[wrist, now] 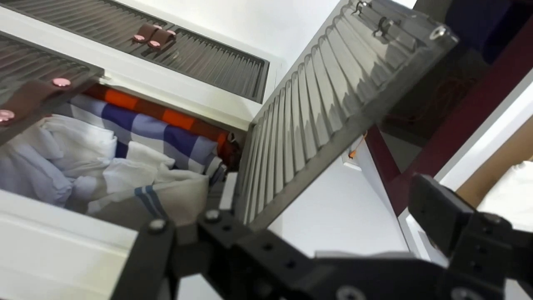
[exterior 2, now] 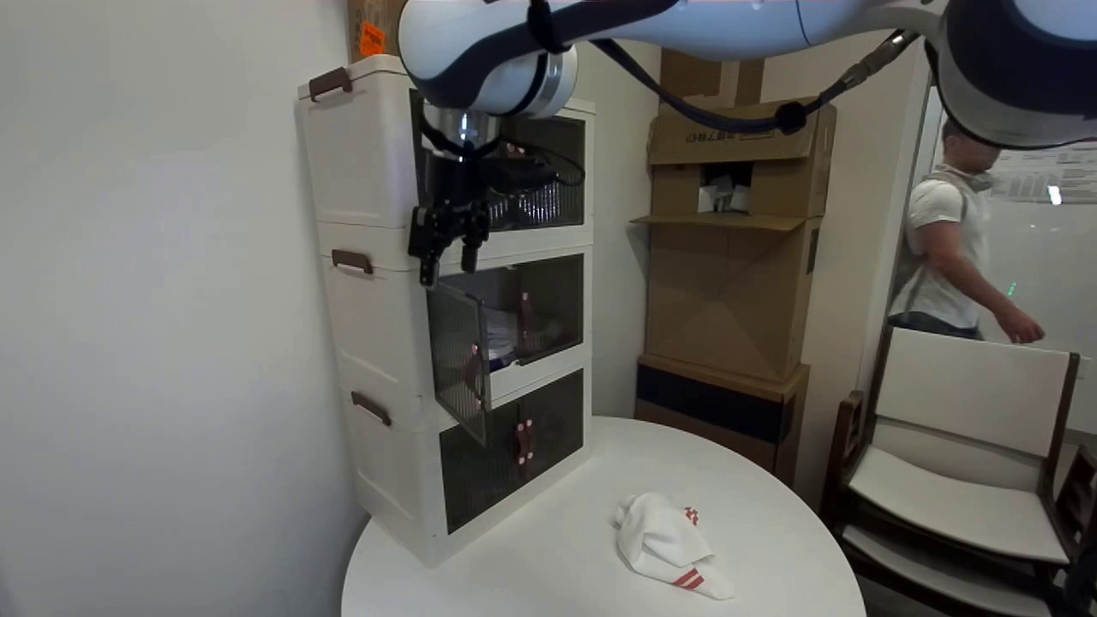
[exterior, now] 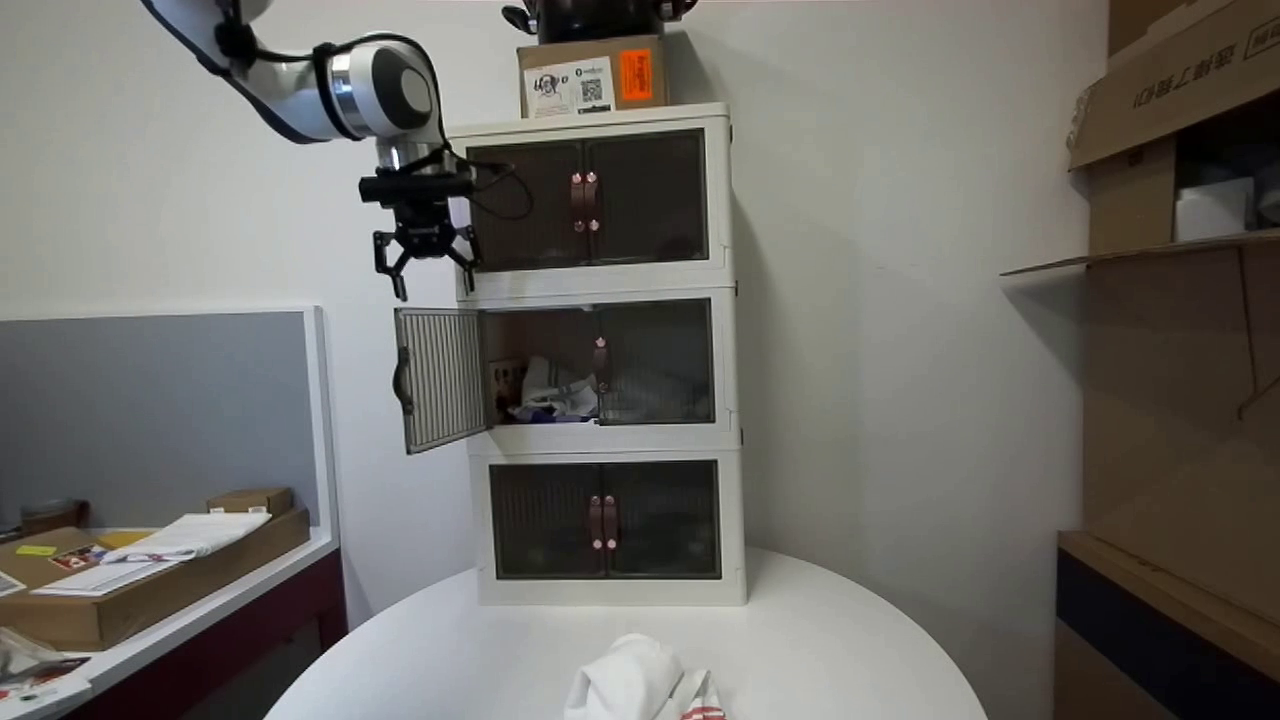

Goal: Open the drawer

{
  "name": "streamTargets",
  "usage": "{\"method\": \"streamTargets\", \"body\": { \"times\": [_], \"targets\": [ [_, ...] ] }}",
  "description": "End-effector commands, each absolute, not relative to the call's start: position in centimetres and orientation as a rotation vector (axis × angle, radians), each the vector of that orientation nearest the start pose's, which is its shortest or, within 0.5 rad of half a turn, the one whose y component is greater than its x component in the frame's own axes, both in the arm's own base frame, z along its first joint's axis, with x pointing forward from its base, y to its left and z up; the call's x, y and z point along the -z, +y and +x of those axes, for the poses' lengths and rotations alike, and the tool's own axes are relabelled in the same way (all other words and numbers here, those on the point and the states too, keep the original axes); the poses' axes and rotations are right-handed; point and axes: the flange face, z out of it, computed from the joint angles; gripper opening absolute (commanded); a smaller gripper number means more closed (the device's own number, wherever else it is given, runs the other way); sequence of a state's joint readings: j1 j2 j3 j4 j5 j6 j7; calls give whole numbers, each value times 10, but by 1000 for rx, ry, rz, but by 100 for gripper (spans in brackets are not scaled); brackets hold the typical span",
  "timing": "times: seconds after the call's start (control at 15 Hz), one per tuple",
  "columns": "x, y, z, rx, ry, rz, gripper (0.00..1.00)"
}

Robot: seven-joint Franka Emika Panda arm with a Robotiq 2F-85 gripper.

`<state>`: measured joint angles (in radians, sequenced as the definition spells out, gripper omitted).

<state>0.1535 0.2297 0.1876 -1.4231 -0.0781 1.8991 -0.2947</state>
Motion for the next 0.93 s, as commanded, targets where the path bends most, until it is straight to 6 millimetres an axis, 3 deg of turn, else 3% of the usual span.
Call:
{"method": "streamTargets", "body": {
  "times": [0.0, 0.2, 0.47, 0.6, 0.87],
  "targets": [
    [-646, 186, 613, 428, -874, -2953, 100],
    [-681, 164, 608, 508, -776, -2944, 100],
    [-710, 108, 610, 604, -588, -2977, 100],
    [-704, 76, 613, 592, -506, -3015, 100],
    [-661, 34, 614, 520, -343, -3131, 100]
  ]
}}
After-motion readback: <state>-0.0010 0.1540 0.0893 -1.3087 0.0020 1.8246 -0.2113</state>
